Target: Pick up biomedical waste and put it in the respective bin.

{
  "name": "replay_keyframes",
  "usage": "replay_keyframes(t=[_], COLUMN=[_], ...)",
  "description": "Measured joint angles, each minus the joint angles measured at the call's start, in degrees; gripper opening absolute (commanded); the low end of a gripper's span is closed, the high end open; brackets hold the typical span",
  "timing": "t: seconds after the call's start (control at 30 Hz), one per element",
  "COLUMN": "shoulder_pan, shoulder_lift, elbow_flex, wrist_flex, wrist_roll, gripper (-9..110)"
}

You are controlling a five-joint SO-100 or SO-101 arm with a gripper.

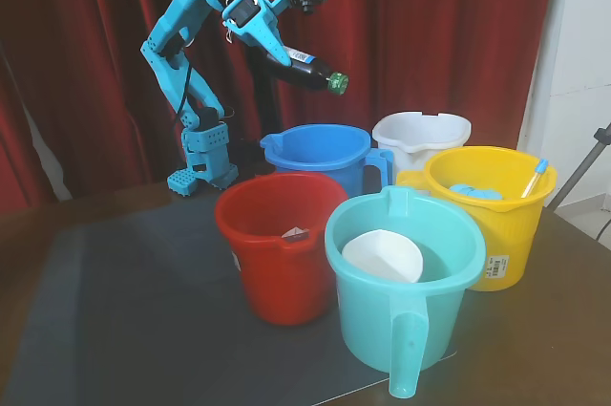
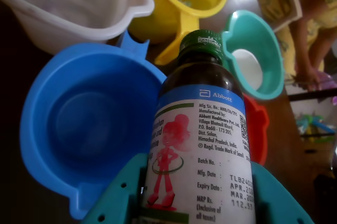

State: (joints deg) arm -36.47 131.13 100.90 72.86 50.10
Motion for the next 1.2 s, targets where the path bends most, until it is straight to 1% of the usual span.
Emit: replay_keyframes(t=[0.07, 0.2, 0.37, 0.43, 0.53, 0.63, 0.73, 0.8, 1.03, 1.13, 1.2], shoulder_pan=[0.00, 0.00, -0.09, -0.18, -0.18, -0.18, -2.55, -4.22, -5.27, -5.27, -4.83], shoulder_lift=[0.00, 0.00, 0.09, 0.09, 0.09, 0.09, 0.18, 0.18, 0.53, 0.53, 0.62], elbow_flex=[0.00, 0.26, 0.70, 0.70, 0.70, 0.70, 0.70, 0.70, 0.70, 0.70, 0.70], wrist_flex=[0.00, 0.00, 0.00, 0.00, 0.00, 0.00, 0.00, 0.00, 0.00, -0.09, -0.09], wrist_roll=[0.00, 0.09, 0.00, 0.00, 0.00, 0.18, 0.26, 0.26, 0.35, 3.43, 7.82], gripper=[2, 14, 10, 10, 13, 19, 21, 21, 20, 19, 13])
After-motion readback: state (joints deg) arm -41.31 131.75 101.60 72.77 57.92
